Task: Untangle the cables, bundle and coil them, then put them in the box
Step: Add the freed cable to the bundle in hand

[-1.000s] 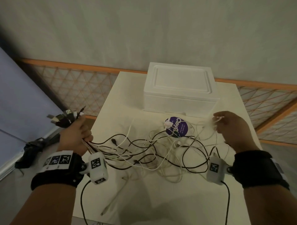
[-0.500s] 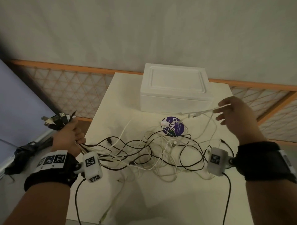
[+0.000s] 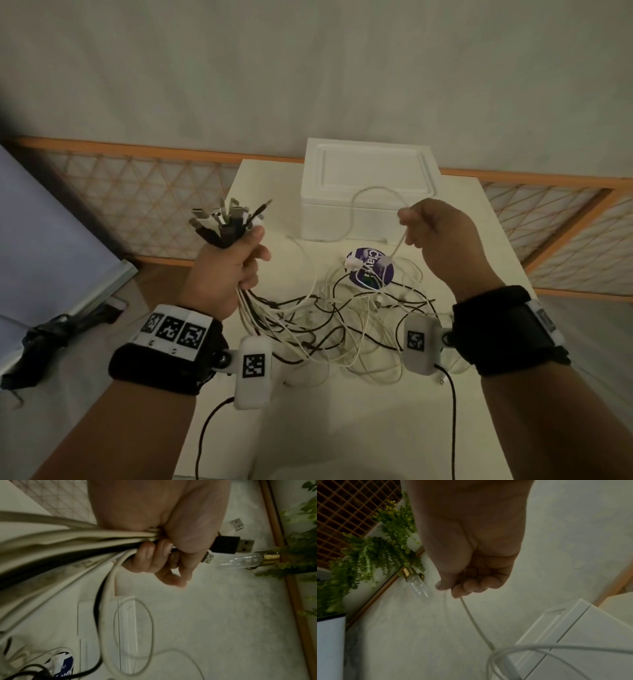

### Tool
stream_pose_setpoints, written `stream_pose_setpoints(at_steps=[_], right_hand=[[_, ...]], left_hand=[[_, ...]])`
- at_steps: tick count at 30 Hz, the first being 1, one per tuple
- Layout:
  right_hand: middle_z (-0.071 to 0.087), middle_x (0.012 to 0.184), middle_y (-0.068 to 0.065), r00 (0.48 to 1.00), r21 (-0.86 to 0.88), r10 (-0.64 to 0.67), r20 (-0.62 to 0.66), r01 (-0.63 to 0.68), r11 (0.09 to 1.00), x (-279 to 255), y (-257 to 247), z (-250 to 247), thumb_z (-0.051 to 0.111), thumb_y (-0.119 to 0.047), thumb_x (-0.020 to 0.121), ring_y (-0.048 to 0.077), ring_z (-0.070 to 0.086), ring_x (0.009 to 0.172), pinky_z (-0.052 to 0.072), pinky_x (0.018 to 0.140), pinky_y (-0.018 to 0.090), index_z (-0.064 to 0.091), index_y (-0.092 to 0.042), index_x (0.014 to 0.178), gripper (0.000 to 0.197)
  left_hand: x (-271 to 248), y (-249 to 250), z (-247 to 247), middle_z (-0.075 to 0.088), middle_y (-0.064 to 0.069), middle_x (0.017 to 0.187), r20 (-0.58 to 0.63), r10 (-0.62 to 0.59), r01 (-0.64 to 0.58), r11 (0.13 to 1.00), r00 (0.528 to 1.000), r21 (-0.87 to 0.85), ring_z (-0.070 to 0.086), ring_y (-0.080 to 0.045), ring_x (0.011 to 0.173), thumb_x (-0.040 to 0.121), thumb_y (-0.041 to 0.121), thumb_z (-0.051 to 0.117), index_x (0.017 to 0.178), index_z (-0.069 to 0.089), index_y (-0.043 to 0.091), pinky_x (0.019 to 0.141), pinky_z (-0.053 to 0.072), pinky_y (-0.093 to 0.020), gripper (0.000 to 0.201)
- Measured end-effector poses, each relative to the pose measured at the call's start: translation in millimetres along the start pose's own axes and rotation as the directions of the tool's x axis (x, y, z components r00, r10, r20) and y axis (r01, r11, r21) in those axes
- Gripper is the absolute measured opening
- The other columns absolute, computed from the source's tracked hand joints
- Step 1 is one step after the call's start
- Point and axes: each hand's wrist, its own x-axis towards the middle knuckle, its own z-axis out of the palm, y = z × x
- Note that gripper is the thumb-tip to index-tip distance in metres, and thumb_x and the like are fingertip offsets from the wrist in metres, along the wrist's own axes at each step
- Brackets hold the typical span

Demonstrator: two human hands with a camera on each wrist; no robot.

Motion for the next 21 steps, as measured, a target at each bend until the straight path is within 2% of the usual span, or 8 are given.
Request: stream_pose_setpoints(at_steps=[3,7,9,12,14,16,18,21], right_hand=[[0.061,0.054,0.002,0.998,0.126,0.030,-0.055,-0.023,0.992,-3.1,-4.9,-9.5,0.043,-0.030,0.099,0.011,0.054,0.049,0.047,0.064,0.031,0.051,-0.017,0.073,0.031],[0.064,0.060,0.001,0.997,-0.150,-0.042,0.070,0.052,0.987,-8.8,-6.5,-8.9,0.049,-0.031,0.096,0.018,0.060,0.062,0.050,0.070,0.038,0.055,-0.016,0.081,0.022],[0.066,0.068,-0.001,0.996,-0.235,-0.071,0.052,0.081,0.969,-10.1,-0.2,-10.5,0.052,-0.026,0.094,0.022,0.063,0.068,0.051,0.072,0.039,0.058,-0.018,0.087,0.013],[0.070,0.081,-0.003,0.992,-0.047,0.044,-0.114,-0.050,0.998,-10.6,21.4,-14.9,0.050,-0.013,0.093,0.015,0.066,0.070,0.054,0.072,0.037,0.055,-0.027,0.092,0.015],[0.069,0.107,0.004,0.967,0.149,0.215,-0.135,-0.195,0.969,-10.1,42.9,-13.4,0.050,-0.009,0.092,0.014,0.067,0.089,0.052,0.082,0.033,0.049,-0.024,0.117,0.030],[0.051,0.139,0.009,0.932,0.014,0.362,0.002,-0.362,0.932,-13.3,63.5,-3.0,0.058,-0.014,0.090,0.021,0.053,0.121,0.037,0.100,0.026,0.024,-0.017,0.146,0.065],[0.034,0.151,0.010,0.894,-0.141,0.411,0.178,-0.390,0.910,-26.4,76.0,20.1,0.070,-0.024,0.084,0.025,0.041,0.133,0.032,0.107,0.031,0.005,-0.017,0.151,0.094],[0.016,0.157,0.010,0.805,-0.539,0.352,0.477,-0.048,0.841,-53.1,97.2,65.7,0.075,-0.048,0.073,0.028,0.024,0.141,0.025,0.114,0.042,0.021,-0.027,0.149,0.096]], left_hand=[[3.2,-0.1,-10.7,0.043,0.008,0.048,-0.046,-0.015,0.013,0.999,0.999,-0.040,0.027,-0.004,0.035,0.095,0.021,0.055,0.074,0.048,0.021,0.036,0.022,-0.016,0.022],[1.1,-2.4,-17.1,0.038,0.009,0.045,-0.063,-0.046,0.043,0.998,0.997,-0.044,0.025,-0.004,0.034,0.096,0.019,0.055,0.071,0.046,0.021,0.036,0.022,-0.015,0.027],[1.6,-4.4,-21.7,0.037,0.010,0.045,-0.069,-0.043,0.040,0.998,0.997,-0.053,0.025,-0.004,0.034,0.096,0.019,0.055,0.070,0.046,0.021,0.036,0.021,-0.015,0.027],[5.8,-6.2,-37.9,0.034,0.010,0.044,-0.093,-0.062,0.053,0.994,0.994,-0.097,0.024,-0.003,0.034,0.095,0.022,0.056,0.069,0.044,0.022,0.035,0.021,-0.015,0.029],[9.2,-7.3,-50.7,0.032,0.011,0.044,-0.107,-0.094,0.078,0.987,0.990,-0.144,0.024,-0.003,0.032,0.094,0.026,0.057,0.067,0.041,0.023,0.033,0.022,-0.015,0.031],[10.7,-9.2,-58.5,0.031,0.011,0.043,-0.115,-0.120,0.098,0.978,0.986,-0.182,0.024,-0.002,0.031,0.094,0.027,0.056,0.066,0.038,0.024,0.033,0.023,-0.014,0.033],[11.5,-12.6,-60.1,0.030,0.011,0.042,-0.116,-0.132,0.108,0.976,0.984,-0.190,0.024,-0.002,0.030,0.093,0.028,0.055,0.066,0.036,0.023,0.032,0.022,-0.014,0.034],[9.7,-16.3,-56.4,0.030,0.011,0.042,-0.117,-0.132,0.111,0.979,0.984,-0.170,0.023,-0.003,0.031,0.091,0.030,0.057,0.065,0.035,0.023,0.032,0.022,-0.015,0.035]])
